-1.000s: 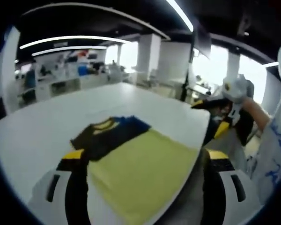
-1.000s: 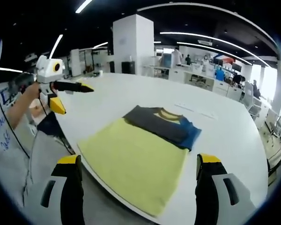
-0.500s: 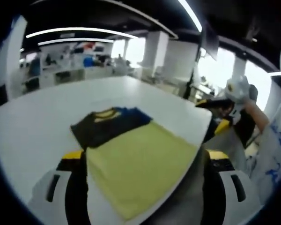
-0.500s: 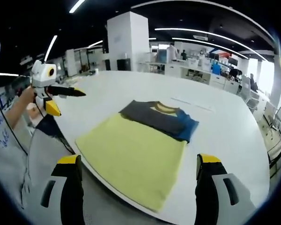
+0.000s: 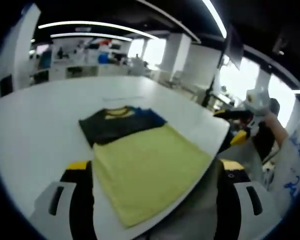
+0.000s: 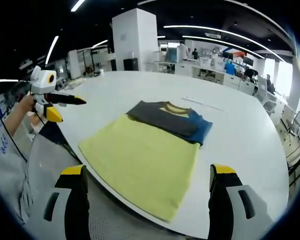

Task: Fold the garment on the visible template until the final outline fits inside the template.

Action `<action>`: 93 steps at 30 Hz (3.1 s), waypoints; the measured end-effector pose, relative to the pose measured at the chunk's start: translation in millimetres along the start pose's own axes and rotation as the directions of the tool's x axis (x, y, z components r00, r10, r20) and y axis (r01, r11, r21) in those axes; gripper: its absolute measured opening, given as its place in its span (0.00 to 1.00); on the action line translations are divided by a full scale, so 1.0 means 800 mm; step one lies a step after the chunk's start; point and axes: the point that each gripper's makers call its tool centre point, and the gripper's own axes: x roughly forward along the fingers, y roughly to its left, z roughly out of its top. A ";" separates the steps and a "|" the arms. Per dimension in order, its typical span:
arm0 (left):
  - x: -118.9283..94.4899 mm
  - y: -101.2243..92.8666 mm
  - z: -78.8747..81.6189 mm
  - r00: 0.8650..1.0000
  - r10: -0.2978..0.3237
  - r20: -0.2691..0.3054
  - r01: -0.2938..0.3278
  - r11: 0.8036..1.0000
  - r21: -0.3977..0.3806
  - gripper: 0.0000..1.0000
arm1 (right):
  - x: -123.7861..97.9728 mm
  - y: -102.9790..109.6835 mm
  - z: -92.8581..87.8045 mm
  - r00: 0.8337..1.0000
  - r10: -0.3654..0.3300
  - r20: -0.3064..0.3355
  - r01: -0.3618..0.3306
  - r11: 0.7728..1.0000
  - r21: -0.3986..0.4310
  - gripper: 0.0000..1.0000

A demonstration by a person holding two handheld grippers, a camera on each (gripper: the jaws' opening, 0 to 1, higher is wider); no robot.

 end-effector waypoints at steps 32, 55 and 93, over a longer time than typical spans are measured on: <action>0.003 0.013 -0.064 0.989 0.046 -0.140 -0.057 0.996 -0.075 0.93 | 0.008 -0.008 -0.047 0.997 0.011 -0.074 -0.004 0.996 0.084 1.00; 0.005 0.020 -0.100 0.971 0.039 -0.235 -0.076 0.986 -0.147 0.72 | 0.014 -0.010 -0.078 0.989 0.012 -0.151 0.010 0.990 0.142 0.92; 0.000 0.055 -0.145 0.947 0.102 -0.304 -0.205 0.923 -0.327 0.43 | 0.024 -0.027 -0.122 0.948 -0.015 -0.319 0.046 0.995 0.089 0.64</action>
